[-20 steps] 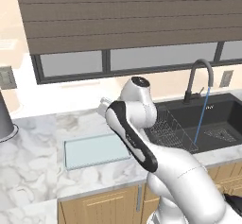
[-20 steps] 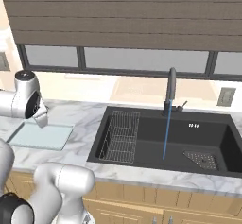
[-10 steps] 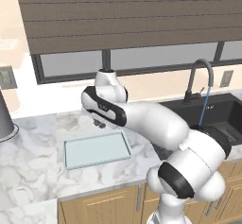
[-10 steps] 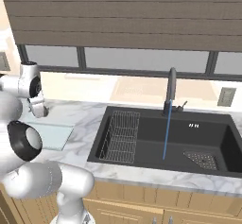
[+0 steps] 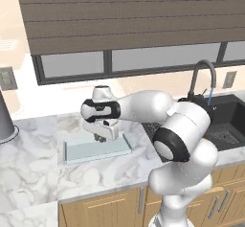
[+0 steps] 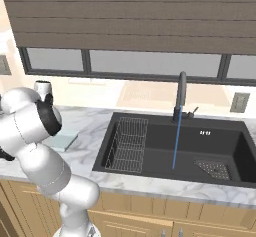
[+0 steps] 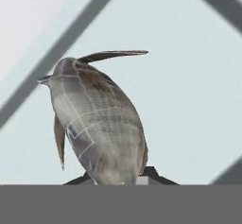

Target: Take the fish out of the fridge, briefly rinse it in the sink, and place it on the tray next to the sink.

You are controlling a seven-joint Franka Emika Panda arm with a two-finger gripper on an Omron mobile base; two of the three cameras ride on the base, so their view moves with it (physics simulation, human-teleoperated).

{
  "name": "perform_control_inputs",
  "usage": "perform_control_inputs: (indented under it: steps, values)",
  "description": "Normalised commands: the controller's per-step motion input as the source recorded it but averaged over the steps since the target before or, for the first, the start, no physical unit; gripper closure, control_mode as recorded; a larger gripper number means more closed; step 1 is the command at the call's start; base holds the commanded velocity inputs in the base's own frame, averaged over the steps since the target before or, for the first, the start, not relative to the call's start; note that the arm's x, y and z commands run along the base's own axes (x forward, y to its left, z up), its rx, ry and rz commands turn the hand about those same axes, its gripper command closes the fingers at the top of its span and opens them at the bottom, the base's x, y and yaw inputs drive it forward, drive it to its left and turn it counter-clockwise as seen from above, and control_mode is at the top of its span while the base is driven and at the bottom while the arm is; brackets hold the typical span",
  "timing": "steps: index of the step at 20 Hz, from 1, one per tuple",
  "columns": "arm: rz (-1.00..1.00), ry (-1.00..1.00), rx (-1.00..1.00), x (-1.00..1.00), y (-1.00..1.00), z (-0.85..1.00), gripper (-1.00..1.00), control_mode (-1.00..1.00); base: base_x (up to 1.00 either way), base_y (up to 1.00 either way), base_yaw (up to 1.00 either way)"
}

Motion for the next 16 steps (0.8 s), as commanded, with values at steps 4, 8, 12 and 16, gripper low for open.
perform_control_inputs:
  steps: [4, 8, 12, 16]
  values:
    - [-0.01, -0.01, -0.1, 0.22, 0.0, -0.48, 1.0, -1.0, 0.0, 0.0, 0.0]
    - [-0.04, -0.08, -0.23, 0.4, 0.0, -0.35, 1.0, -1.0, 0.0, 0.0, 0.0]
    - [-0.02, 0.0, -0.13, 0.14, 0.18, -0.17, -1.0, -1.0, 0.0, 0.0, 0.0]
    - [0.0, -0.03, 0.0, -0.01, 0.0, 0.06, -1.0, -1.0, 0.0, 0.0, 0.0]
